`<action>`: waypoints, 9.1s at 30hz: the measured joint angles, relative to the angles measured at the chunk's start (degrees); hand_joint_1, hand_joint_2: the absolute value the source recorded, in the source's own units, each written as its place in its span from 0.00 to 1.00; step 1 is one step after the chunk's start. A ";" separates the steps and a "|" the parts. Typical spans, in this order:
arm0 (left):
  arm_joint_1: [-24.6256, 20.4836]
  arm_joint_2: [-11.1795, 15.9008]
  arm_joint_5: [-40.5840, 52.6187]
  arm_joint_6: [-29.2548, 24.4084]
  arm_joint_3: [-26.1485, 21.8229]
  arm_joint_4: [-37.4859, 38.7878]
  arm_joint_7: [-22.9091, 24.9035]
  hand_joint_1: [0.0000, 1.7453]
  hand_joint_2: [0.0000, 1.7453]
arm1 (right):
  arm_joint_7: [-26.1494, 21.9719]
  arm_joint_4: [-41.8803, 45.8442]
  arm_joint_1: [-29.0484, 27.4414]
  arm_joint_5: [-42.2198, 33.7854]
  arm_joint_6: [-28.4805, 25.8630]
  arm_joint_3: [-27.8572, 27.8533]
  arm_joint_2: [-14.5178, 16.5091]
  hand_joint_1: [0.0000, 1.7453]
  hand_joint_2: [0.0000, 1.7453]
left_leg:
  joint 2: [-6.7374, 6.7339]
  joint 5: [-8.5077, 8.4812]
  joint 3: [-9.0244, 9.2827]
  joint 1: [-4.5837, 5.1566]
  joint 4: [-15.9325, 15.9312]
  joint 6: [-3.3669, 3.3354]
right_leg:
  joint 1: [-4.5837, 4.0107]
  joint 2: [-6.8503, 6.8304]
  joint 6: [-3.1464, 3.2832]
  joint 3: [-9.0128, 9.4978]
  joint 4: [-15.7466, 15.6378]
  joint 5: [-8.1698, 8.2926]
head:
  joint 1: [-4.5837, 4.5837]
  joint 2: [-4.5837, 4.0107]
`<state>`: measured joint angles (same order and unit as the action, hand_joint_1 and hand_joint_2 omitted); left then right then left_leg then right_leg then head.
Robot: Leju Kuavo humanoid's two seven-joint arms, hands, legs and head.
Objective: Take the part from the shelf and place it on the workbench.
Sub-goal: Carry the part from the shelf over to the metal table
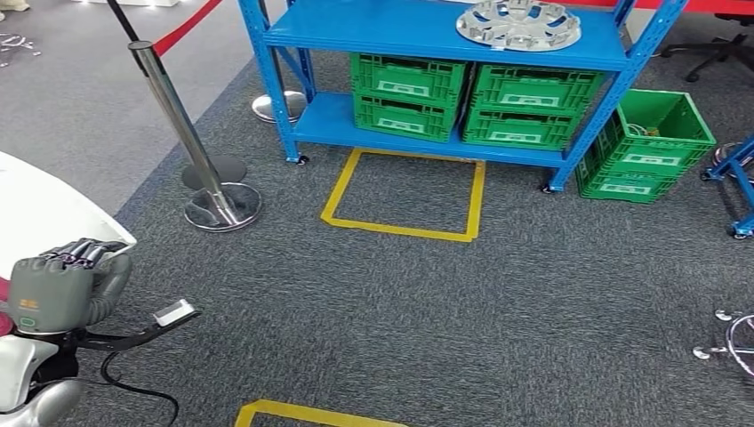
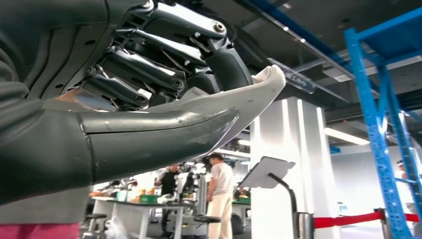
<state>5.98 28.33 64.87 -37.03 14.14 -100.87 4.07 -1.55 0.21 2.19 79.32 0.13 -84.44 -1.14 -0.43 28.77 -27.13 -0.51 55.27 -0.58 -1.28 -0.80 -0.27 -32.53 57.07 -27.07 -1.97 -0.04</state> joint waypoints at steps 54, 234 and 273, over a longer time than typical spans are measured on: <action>4.87 -0.72 0.24 0.17 -4.56 -1.99 0.10 1.00 1.00 | 0.27 -0.14 0.56 2.56 -8.23 3.58 0.81 0.00 0.00 | 0.28 0.29 -10.62 -0.38 13.27 1.29 | 1.08 -3.37 0.38 3.01 0.61 -3.12 | -0.18 -0.01; 5.38 -2.31 1.22 1.93 -4.58 -4.58 3.14 1.00 1.00 | -2.88 -0.12 -0.62 4.24 -11.19 8.62 1.64 0.00 0.00 | 1.10 4.19 -13.22 -0.06 16.41 2.11 | 1.96 -0.21 0.46 2.57 0.18 -2.85 | -0.27 0.00; 3.76 -2.64 1.33 2.79 -3.23 -3.97 2.29 1.00 1.00 | -3.22 -0.12 -0.25 1.16 -7.35 8.54 1.49 0.00 0.00 | 6.81 -2.61 -5.80 -0.12 1.85 0.87 | 0.94 4.32 0.15 1.87 0.15 -2.44 | 0.37 0.00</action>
<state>9.74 25.68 66.20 -34.24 10.91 -104.84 6.37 -4.76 0.09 1.94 80.48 -7.22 -75.90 0.35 6.38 26.16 -32.93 -0.63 57.12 0.28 -0.34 3.52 -0.12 -30.66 57.22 -29.51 -1.60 -0.04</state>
